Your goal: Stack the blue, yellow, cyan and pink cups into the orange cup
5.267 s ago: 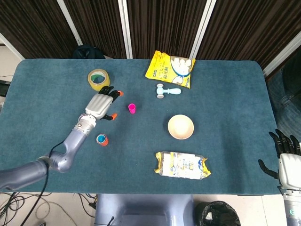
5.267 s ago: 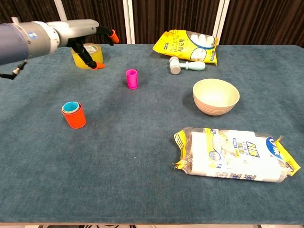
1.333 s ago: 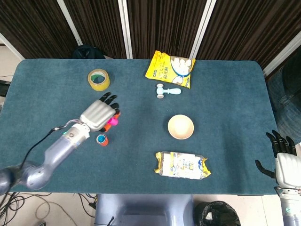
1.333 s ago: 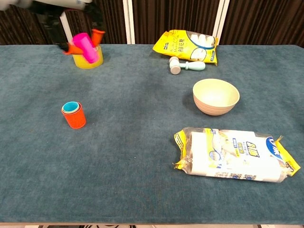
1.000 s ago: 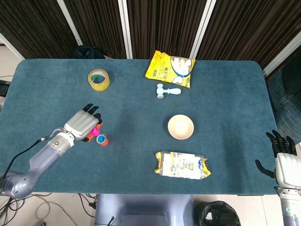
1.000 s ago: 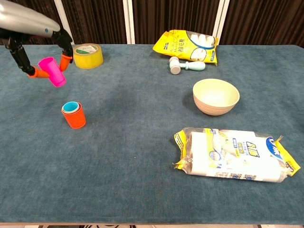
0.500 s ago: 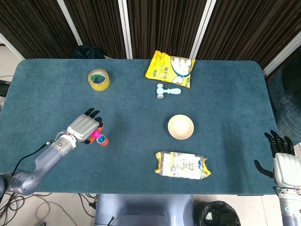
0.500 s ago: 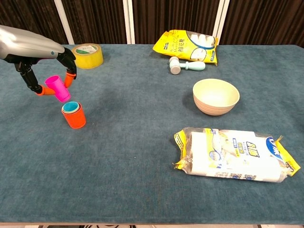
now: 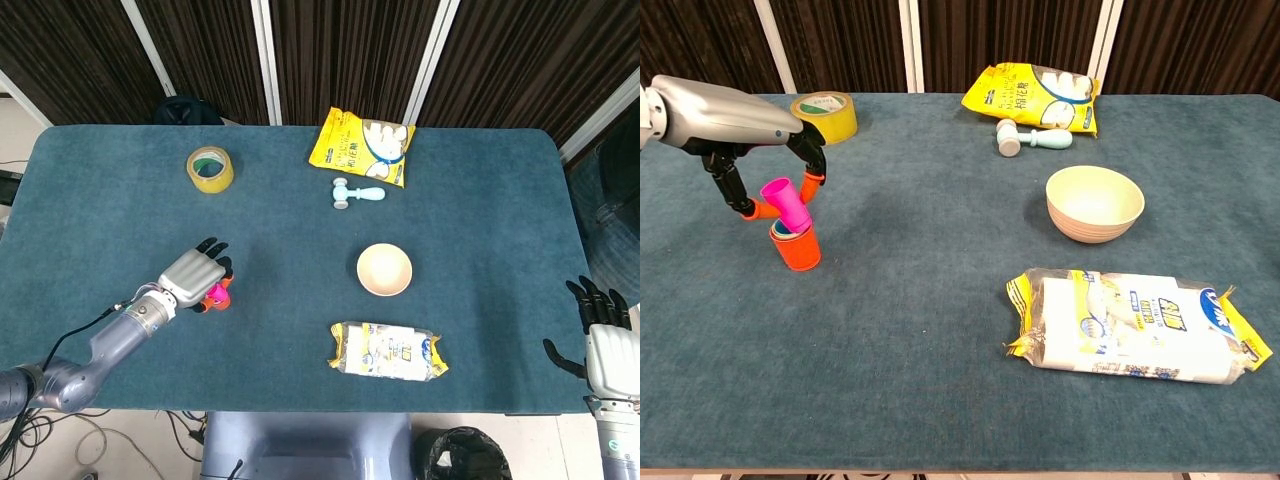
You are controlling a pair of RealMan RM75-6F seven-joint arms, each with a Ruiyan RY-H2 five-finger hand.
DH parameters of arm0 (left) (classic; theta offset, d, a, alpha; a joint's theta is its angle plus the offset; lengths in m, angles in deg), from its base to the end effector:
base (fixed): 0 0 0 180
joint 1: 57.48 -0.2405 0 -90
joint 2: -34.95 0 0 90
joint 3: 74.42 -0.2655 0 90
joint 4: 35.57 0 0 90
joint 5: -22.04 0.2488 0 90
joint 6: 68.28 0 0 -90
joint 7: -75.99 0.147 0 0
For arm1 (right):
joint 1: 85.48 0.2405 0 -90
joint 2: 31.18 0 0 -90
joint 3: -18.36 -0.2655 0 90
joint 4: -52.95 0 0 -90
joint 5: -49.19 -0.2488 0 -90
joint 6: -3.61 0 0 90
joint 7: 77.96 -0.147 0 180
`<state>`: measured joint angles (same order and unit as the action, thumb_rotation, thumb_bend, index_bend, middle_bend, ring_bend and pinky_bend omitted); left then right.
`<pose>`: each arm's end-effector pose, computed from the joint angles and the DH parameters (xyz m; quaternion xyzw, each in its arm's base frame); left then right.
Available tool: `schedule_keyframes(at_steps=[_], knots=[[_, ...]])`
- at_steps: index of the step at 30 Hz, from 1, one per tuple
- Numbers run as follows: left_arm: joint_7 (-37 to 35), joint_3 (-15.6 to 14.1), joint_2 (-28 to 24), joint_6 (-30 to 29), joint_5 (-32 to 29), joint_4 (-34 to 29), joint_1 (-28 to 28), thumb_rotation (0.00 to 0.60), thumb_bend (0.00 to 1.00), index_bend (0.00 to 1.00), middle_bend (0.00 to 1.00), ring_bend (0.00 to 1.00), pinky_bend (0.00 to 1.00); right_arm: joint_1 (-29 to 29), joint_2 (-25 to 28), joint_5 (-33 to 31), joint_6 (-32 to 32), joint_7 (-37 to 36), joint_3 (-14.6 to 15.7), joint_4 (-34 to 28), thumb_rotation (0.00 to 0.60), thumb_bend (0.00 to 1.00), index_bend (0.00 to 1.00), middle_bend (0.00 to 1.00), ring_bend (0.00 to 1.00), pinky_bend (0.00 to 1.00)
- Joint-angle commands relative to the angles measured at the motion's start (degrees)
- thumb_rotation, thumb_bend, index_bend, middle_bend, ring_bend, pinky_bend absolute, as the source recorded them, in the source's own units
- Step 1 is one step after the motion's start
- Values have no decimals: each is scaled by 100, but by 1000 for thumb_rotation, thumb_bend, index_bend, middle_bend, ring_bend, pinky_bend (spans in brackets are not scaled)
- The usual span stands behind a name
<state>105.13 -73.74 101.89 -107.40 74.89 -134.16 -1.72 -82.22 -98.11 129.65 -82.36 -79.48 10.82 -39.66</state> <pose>-0.1541 0.3655 0.0080 -0.8590 -0.2955 -0.1910 0.3719 -0.3386 -0.1970 0.1298 0.5231 -0.4132 0.4182 0.6171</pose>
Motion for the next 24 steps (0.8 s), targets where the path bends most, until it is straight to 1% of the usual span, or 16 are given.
schedule_keyframes(at_steps=[1,8,10,11,14,16,18,21,24], knots=[[60,-48,26,-3,-65,17,41,600,357,483,235,0,0,0,3,2,3,-11,1,-2,600,324,125,79,124,25],[164,-132,74,-74,-189,40,102,600,358,483,233,0,0,5,3,4,13,-13,3,-2,600,325,126,79,124,25],[172,-151,72,-94,-198,36,112,600,357,469,228,0,0,6,4,5,15,-7,5,-7,600,324,126,79,124,25],[175,-162,69,-96,-207,34,116,600,354,450,224,0,0,9,0,1,22,-6,5,-8,600,325,126,79,124,25],[223,-224,50,-64,-255,42,146,600,318,330,195,0,0,11,-2,-3,29,-5,6,-6,600,324,126,79,124,25],[294,-295,20,0,-345,44,198,600,288,232,173,0,0,11,-3,-5,32,1,9,-7,600,324,125,79,124,25],[352,-339,4,34,-422,40,246,600,279,173,162,0,0,13,-6,-10,38,-1,8,0,600,324,125,79,124,25],[453,-373,5,-15,-491,23,312,600,278,131,161,0,0,11,0,-5,29,-1,7,-7,600,324,126,79,124,25],[472,-355,10,-113,-470,-33,328,600,277,111,160,0,0,7,0,3,25,-5,12,-6,600,325,125,79,124,25]])
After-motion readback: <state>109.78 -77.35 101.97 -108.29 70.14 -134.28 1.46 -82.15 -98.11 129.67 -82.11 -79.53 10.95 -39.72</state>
